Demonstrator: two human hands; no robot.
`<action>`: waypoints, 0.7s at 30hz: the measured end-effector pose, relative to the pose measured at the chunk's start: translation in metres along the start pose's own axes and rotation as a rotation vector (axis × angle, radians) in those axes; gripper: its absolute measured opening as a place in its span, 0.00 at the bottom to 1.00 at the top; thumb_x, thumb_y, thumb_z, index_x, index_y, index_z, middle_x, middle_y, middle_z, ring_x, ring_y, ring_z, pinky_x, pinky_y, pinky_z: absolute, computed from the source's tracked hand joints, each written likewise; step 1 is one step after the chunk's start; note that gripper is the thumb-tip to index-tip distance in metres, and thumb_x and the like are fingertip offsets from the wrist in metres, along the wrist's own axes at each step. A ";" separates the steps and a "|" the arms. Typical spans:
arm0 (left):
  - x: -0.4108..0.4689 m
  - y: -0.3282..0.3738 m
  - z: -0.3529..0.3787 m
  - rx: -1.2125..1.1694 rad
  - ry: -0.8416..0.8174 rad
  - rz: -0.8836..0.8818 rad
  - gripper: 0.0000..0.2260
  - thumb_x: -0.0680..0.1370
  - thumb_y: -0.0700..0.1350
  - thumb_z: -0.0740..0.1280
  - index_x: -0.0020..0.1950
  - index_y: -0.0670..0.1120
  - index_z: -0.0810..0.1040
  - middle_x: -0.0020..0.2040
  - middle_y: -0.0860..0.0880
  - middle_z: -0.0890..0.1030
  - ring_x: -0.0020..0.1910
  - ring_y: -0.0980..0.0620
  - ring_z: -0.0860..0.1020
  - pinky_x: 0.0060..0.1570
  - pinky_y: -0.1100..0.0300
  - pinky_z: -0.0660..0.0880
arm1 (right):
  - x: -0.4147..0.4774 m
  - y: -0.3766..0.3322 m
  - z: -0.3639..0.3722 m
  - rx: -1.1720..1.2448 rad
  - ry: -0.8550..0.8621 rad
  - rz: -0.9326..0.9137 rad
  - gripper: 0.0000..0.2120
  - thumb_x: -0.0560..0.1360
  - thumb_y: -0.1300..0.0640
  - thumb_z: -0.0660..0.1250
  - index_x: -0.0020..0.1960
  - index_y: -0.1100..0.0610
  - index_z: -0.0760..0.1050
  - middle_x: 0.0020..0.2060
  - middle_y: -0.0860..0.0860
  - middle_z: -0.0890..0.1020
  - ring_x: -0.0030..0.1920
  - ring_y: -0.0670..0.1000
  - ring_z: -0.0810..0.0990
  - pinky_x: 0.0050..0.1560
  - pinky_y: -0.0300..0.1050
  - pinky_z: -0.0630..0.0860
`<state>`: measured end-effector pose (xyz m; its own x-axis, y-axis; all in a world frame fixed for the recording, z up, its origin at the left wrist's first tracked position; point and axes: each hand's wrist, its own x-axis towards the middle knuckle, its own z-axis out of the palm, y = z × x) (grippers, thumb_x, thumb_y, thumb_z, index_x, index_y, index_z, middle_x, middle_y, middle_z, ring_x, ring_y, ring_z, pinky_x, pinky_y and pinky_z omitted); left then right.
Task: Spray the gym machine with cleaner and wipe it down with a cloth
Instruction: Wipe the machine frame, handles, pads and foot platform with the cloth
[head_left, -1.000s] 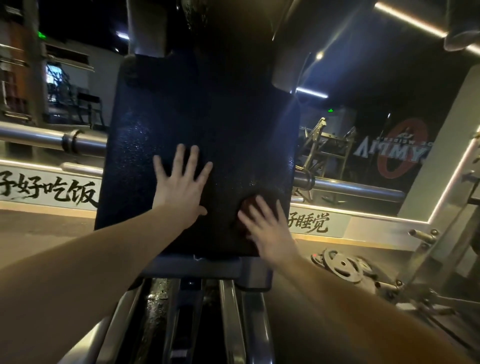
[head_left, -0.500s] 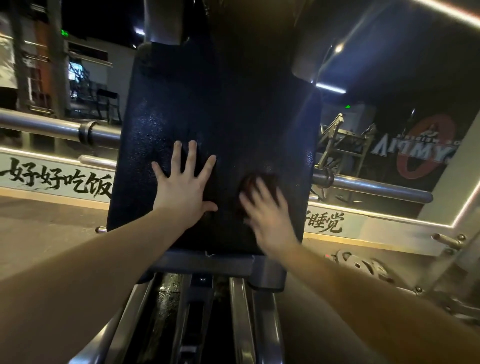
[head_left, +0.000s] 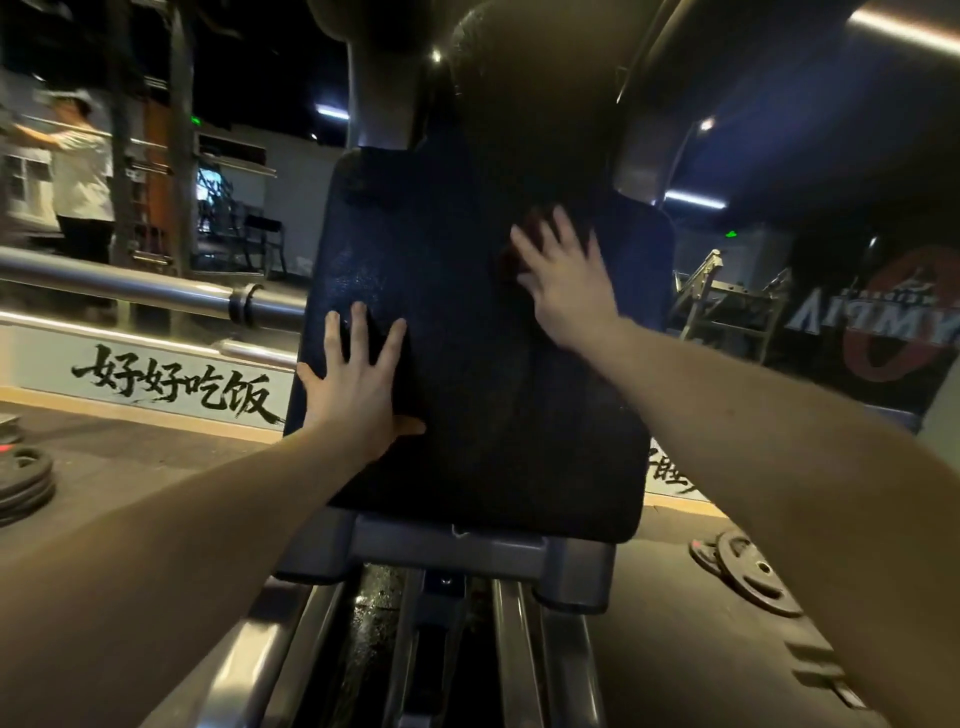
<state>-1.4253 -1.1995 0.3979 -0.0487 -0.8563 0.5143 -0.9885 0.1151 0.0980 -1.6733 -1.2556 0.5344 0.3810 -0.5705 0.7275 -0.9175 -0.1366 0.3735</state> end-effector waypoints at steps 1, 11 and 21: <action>0.001 -0.002 0.004 -0.021 -0.001 -0.005 0.58 0.71 0.71 0.71 0.82 0.56 0.32 0.81 0.43 0.29 0.80 0.35 0.33 0.73 0.24 0.56 | 0.014 0.000 -0.001 0.002 -0.004 0.054 0.28 0.86 0.48 0.55 0.84 0.49 0.54 0.83 0.54 0.57 0.83 0.58 0.44 0.81 0.65 0.44; 0.001 -0.008 0.009 0.052 0.026 0.038 0.55 0.72 0.73 0.67 0.82 0.56 0.31 0.81 0.42 0.29 0.81 0.35 0.33 0.73 0.30 0.62 | -0.232 -0.107 0.070 0.010 -0.181 -0.513 0.29 0.77 0.51 0.64 0.78 0.51 0.67 0.77 0.54 0.69 0.83 0.58 0.50 0.79 0.65 0.54; -0.001 -0.026 0.000 0.034 0.023 0.116 0.50 0.76 0.65 0.70 0.83 0.57 0.36 0.82 0.45 0.31 0.82 0.38 0.36 0.72 0.36 0.68 | 0.003 -0.030 0.002 -0.028 -0.025 -0.265 0.27 0.83 0.51 0.63 0.81 0.49 0.63 0.80 0.55 0.64 0.83 0.56 0.51 0.80 0.61 0.49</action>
<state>-1.4000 -1.2018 0.3948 -0.1603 -0.8262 0.5402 -0.9807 0.1953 0.0076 -1.6451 -1.2553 0.5241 0.6042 -0.5376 0.5882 -0.7827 -0.2616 0.5648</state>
